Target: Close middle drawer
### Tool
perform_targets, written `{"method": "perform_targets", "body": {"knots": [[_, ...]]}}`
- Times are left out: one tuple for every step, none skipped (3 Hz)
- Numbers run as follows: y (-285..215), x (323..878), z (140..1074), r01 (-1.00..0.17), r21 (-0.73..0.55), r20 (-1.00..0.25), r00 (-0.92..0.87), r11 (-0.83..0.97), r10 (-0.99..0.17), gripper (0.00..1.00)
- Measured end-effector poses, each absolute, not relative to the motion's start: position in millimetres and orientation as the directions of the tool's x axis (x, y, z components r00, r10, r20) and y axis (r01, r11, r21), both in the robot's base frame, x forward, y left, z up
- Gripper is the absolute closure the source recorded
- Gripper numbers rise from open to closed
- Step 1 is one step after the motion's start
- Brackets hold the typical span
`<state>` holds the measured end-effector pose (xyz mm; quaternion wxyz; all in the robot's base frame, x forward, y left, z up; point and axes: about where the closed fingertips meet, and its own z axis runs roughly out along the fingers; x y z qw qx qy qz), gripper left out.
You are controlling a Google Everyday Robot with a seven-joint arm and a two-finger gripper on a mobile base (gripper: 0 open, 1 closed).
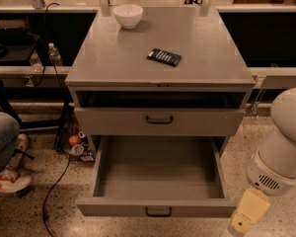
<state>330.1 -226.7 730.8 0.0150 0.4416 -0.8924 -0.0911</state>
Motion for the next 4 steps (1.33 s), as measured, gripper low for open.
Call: {"method": "perform_targets", "body": {"knots": [[-227, 330, 732, -0.786, 0.176, -0.052, -0.609, 0.593, -0.791, 0.0], [-227, 330, 700, -0.758, 0.249, -0.049, -0.631, 0.602, -0.774, 0.0], [-227, 318, 625, -0.67, 0.386, -0.03, -0.696, 0.634, -0.718, 0.17], [-227, 309, 550, -0.599, 0.457, -0.029, -0.749, 0.658, -0.662, 0.4]]}}
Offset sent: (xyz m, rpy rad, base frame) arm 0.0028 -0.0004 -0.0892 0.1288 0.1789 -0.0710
